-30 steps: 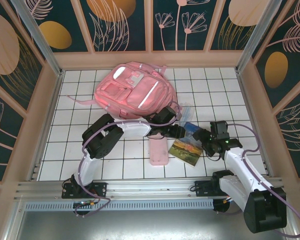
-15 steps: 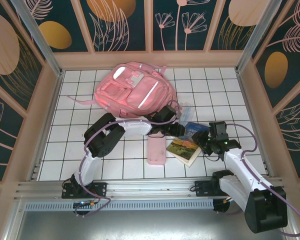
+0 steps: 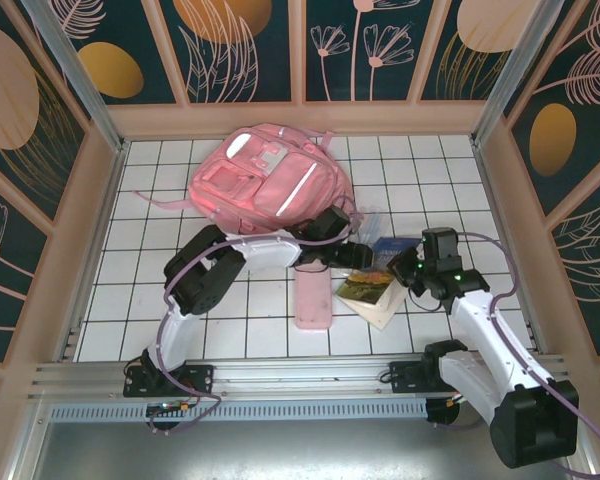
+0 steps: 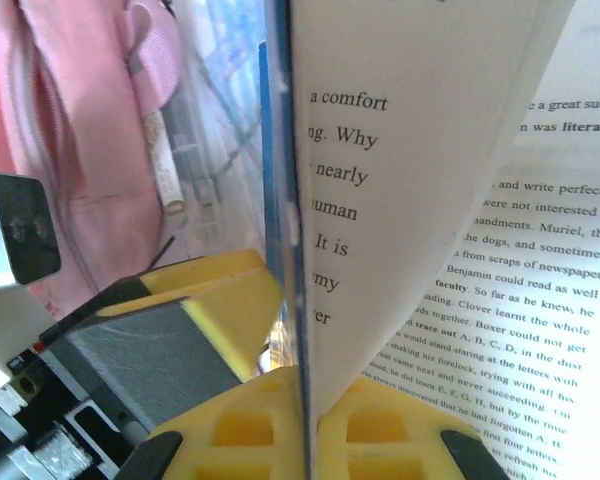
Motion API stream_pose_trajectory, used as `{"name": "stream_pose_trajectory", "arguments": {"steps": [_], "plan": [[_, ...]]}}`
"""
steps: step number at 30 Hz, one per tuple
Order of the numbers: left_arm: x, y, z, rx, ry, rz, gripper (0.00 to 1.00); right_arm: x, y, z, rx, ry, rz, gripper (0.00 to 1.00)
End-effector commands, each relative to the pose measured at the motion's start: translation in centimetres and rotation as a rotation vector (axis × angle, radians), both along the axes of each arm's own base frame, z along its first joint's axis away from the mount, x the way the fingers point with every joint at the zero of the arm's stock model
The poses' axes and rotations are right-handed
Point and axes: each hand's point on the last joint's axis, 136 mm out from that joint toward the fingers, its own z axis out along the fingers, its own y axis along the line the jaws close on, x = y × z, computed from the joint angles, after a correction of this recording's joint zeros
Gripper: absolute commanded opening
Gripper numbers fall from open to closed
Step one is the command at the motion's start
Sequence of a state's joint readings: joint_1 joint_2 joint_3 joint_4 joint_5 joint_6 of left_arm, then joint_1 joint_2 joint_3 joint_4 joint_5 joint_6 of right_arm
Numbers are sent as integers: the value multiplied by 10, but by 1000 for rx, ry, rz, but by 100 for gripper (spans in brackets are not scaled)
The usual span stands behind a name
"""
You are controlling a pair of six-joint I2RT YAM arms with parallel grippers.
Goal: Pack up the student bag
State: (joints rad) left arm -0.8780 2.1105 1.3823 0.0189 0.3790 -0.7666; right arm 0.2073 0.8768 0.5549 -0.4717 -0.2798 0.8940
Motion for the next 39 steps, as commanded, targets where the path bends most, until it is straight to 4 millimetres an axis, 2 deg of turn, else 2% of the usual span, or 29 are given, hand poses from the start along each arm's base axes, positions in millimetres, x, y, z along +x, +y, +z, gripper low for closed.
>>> {"name": "stream_pose_trajectory", "arguments": {"steps": [1, 4, 7, 9, 14, 18, 20, 22, 27, 28, 30, 33, 36, 39], "plan": [[36, 26, 45, -108, -43, 82, 66, 15, 8, 36, 19, -110, 49, 0], [39, 31, 47, -188, 2, 70, 67, 24, 19, 62, 49, -189, 111, 0], [27, 23, 50, -295, 78, 38, 68, 29, 28, 79, 70, -253, 170, 0], [19, 19, 50, -361, 134, 29, 69, 31, 33, 84, 90, -291, 201, 0], [9, 20, 51, -442, 200, 32, 67, 35, 43, 65, 144, -344, 237, 0], [3, 20, 58, -498, 228, 18, 60, 37, 49, 43, 193, -362, 250, 0], [1, 20, 57, -503, 238, 16, 51, 36, 51, 37, 205, -367, 259, 0], [-1, 21, 57, -515, 244, 18, 38, 36, 48, 27, 181, -350, 252, 0], [-2, 21, 70, -554, 235, 16, 8, 34, 38, 14, 119, -314, 231, 0], [-1, 21, 74, -560, 228, 16, 0, 35, 34, 12, 96, -299, 214, 3], [4, 23, 84, -571, 209, 27, 0, 38, 22, 8, 38, -258, 166, 28], [16, 26, 108, -579, 148, 44, 0, 40, -3, 5, -80, -167, 60, 53], [33, 30, 143, -581, 52, 75, 0, 43, -25, 13, -176, -113, -36, 98], [57, 42, 178, -592, -47, 157, 0, 52, -20, 34, -148, -163, -35, 99]]}}
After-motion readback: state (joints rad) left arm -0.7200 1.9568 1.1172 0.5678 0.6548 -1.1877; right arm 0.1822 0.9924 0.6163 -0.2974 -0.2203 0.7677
